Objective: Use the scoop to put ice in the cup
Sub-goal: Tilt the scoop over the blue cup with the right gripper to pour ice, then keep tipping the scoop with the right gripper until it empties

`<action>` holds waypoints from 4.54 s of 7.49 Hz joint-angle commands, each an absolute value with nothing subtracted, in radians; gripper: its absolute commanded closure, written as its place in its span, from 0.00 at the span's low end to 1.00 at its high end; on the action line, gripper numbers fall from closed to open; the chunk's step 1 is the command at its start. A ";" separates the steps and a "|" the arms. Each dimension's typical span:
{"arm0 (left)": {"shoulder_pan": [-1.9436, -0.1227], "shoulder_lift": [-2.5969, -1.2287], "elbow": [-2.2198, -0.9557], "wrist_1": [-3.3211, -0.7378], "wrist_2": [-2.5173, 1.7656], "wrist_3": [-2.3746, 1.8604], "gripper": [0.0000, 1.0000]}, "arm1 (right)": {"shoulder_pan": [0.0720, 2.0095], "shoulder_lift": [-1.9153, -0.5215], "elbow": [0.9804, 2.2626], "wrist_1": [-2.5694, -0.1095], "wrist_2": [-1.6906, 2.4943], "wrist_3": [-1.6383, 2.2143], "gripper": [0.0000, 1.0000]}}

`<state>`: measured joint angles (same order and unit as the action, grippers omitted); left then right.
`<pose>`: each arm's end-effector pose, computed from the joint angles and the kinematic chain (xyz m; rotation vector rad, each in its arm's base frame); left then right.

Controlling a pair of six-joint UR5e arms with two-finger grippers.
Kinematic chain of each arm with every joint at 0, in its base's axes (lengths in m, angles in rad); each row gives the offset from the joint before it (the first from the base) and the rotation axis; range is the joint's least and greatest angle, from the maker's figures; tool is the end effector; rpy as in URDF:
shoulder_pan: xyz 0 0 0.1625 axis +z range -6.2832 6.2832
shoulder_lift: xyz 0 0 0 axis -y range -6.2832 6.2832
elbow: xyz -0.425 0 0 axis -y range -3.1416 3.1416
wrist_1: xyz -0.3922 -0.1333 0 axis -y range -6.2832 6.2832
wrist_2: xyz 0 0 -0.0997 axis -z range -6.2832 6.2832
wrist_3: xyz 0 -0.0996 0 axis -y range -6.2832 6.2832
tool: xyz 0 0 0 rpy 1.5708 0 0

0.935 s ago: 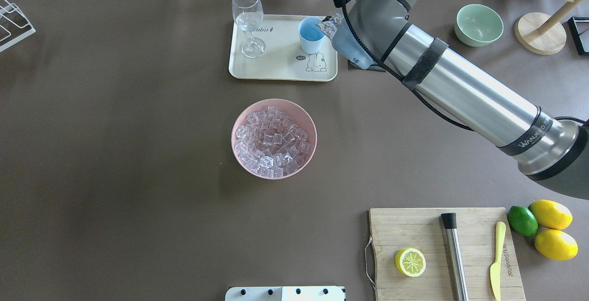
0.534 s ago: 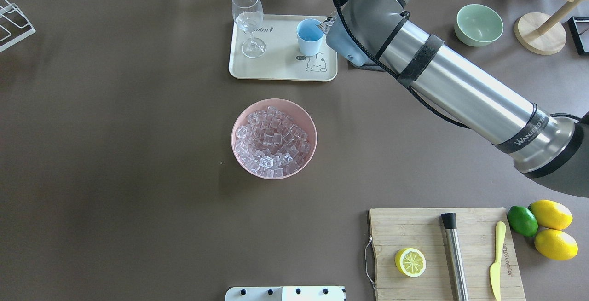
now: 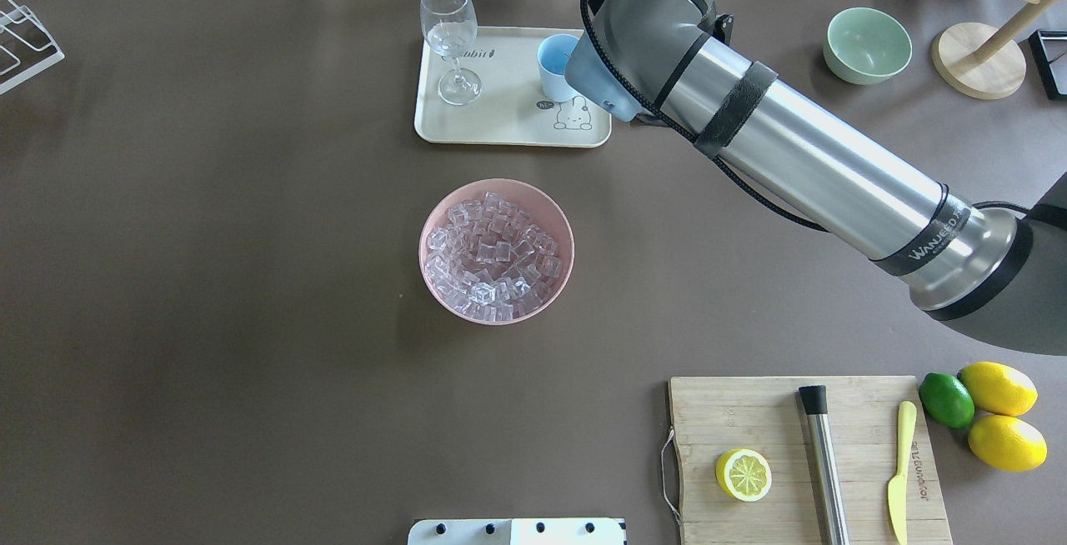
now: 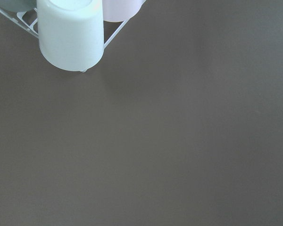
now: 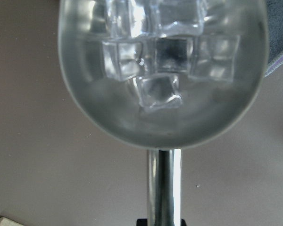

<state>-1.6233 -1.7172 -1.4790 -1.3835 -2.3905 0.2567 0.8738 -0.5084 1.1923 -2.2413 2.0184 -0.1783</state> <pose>-0.0889 -0.5395 0.6421 0.0024 0.8286 0.1380 -0.4291 -0.6530 0.2100 -0.1054 -0.4501 -0.8632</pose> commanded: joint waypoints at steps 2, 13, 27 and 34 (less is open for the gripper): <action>-1.624 -1.717 -1.480 -1.388 -2.385 0.258 0.01 | 0.873 -0.465 1.144 -2.309 1.979 -0.259 1.00; -1.621 -1.717 -1.486 -1.388 -2.387 0.256 0.01 | 0.874 -0.359 1.033 -2.375 1.890 -0.285 1.00; -1.621 -1.717 -1.486 -1.388 -2.387 0.253 0.01 | 0.862 -0.305 0.960 -2.404 1.813 -0.333 1.00; -1.621 -1.717 -1.486 -1.388 -2.387 0.253 0.01 | 0.922 -0.590 1.435 -2.434 1.908 -0.310 1.00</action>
